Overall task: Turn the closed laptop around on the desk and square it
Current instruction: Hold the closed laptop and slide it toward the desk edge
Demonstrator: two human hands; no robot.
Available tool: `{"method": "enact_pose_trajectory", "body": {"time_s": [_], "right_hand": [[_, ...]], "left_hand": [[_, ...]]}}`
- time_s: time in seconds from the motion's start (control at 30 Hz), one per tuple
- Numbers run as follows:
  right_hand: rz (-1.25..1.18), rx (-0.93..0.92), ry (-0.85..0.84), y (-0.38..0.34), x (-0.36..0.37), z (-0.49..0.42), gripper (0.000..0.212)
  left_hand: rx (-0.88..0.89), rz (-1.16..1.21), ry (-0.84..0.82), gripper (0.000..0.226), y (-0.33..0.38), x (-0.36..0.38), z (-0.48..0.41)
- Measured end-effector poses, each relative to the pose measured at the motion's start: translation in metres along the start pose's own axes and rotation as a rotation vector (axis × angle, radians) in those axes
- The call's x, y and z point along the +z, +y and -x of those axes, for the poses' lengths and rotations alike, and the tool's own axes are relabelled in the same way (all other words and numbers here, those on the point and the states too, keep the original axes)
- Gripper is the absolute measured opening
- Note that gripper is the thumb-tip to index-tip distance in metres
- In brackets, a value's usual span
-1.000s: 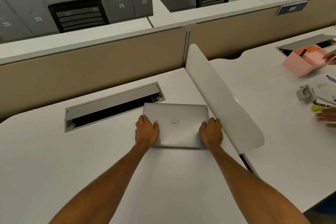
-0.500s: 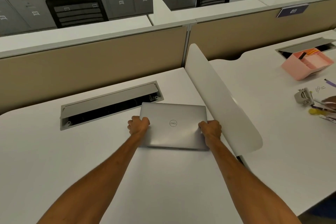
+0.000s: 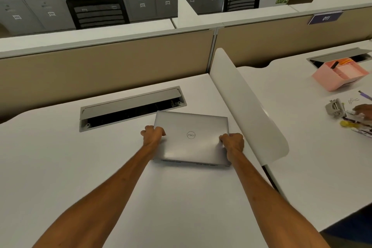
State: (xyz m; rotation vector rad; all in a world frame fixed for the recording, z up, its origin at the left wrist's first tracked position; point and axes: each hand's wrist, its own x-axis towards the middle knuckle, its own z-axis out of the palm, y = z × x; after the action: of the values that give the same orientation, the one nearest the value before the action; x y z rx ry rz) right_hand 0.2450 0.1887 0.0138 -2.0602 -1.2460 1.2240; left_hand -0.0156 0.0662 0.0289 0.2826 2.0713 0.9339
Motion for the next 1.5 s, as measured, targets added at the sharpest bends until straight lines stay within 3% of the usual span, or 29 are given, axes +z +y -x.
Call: {"method": "enact_pose_trajectory", "body": {"time_s": [0.1,0.23,0.4,0.53,0.7,1.3,1.37,1.5], "right_hand": [[-0.016,-0.015,-0.017,0.003,0.001,0.019,0.012],[-0.047,-0.057,-0.050,0.010,0.007,0.049,0.028],[-0.032,-0.059,-0.091,0.030,0.025,0.084,0.011],[-0.010,-0.051,-0.119,0.049,0.043,0.119,0.023],[0.042,-0.028,-0.165,0.068,0.067,0.161,0.021],[0.186,-0.049,-0.232,0.104,0.149,0.242,0.019],[0.196,-0.029,-0.243,0.112,0.159,0.240,0.030],[0.217,0.009,-0.230,0.124,0.175,0.229,0.042]], "left_hand": [[-0.014,0.027,0.021,0.065,-0.010,-0.016,0.012],[-0.019,0.064,0.056,0.061,-0.032,-0.042,0.029],[-0.052,0.096,0.096,0.056,-0.068,-0.079,0.050],[-0.117,0.150,0.131,0.059,-0.104,-0.112,0.064],[-0.207,0.197,0.155,0.064,-0.145,-0.152,0.087],[-0.249,0.224,0.249,0.050,-0.221,-0.247,0.109],[-0.236,0.229,0.251,0.044,-0.226,-0.251,0.108],[-0.183,0.244,0.256,0.008,-0.232,-0.253,0.108]]}}
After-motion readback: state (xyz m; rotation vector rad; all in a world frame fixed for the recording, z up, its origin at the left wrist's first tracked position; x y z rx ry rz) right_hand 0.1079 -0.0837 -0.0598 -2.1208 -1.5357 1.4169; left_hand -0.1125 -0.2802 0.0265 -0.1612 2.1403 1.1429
